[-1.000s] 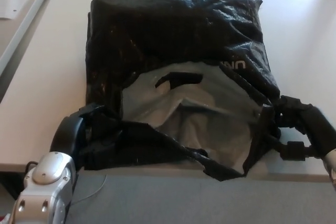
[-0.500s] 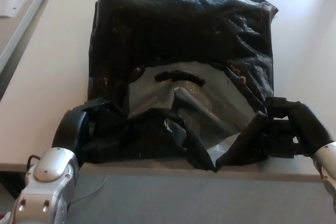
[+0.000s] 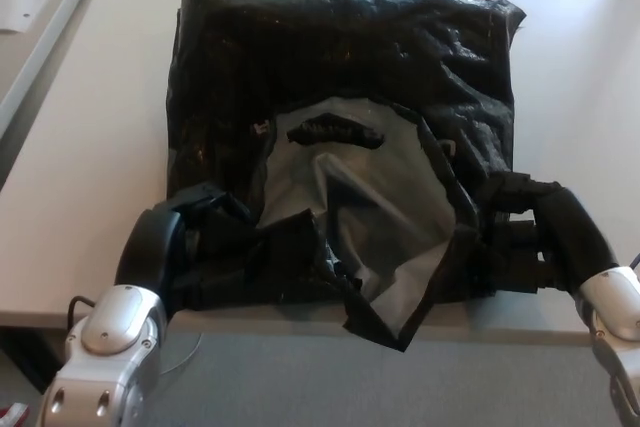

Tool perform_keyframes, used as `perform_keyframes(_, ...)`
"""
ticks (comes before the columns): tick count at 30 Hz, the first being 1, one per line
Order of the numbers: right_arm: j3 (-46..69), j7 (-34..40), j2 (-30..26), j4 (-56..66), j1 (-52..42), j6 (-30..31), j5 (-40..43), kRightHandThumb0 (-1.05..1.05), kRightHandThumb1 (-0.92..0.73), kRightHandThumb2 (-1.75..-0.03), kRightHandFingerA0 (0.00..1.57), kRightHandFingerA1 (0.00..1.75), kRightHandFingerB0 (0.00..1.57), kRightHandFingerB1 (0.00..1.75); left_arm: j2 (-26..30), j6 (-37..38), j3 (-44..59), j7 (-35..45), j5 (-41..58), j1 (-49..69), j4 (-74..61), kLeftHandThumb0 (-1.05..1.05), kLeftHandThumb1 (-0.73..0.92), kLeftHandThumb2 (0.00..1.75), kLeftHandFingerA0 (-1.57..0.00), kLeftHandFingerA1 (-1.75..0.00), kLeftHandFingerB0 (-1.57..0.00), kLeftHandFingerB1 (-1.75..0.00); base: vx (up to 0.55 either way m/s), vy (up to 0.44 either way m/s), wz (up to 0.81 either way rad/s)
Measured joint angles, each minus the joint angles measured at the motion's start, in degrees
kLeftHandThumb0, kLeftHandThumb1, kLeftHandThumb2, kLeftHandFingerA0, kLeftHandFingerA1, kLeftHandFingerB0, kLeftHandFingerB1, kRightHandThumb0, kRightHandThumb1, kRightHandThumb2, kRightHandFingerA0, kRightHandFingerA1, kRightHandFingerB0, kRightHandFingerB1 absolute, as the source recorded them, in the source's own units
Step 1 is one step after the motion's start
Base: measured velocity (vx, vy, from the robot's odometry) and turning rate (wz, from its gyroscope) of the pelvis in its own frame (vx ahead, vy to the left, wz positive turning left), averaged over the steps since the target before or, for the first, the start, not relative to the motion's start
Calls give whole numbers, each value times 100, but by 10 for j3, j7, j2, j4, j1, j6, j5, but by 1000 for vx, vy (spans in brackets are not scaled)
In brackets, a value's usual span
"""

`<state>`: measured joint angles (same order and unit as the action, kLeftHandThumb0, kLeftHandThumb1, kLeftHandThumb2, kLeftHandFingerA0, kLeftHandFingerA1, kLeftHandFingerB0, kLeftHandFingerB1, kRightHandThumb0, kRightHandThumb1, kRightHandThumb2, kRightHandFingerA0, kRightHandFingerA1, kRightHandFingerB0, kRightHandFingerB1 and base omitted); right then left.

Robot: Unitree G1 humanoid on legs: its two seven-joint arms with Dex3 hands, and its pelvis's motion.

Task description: A plastic bag is kept infront of the robot in the middle of the desk and the robot uses both its hands to grab it from the top and lifts it up and then releases it.

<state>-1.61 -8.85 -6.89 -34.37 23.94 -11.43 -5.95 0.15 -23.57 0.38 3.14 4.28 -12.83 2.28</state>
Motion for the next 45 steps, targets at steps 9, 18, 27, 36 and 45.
perform_keyframes(9,8,19,3,-34,83,-2,-5,-15,-66,-55,85,175,69,175,19,51,17,13,-1,-24,-7,-37,52,84,-120,-146,-92,-130,0,0,0)
perform_keyframes(18,77,35,29,-8,163,37,35,-20,-69,-59,82,175,66,175,35,75,52,42,29,-78,-60,-32,50,86,-123,-144,-99,-131,0,0,0)
perform_keyframes(27,141,22,22,48,197,115,94,-26,-66,-58,85,175,68,167,76,88,58,58,32,-135,-100,-28,71,58,-91,-175,-70,-173,0,0,0)
perform_keyframes(36,182,16,20,124,265,204,149,-25,-66,-58,86,175,64,175,117,85,80,54,29,-260,-108,-38,67,65,-97,-173,-75,-151,0,0,0)
perform_keyframes(45,207,13,21,230,338,297,220,-28,-63,-57,88,175,66,175,145,75,102,54,33,-369,-117,-35,67,60,-95,-175,-70,-169,0,0,0)
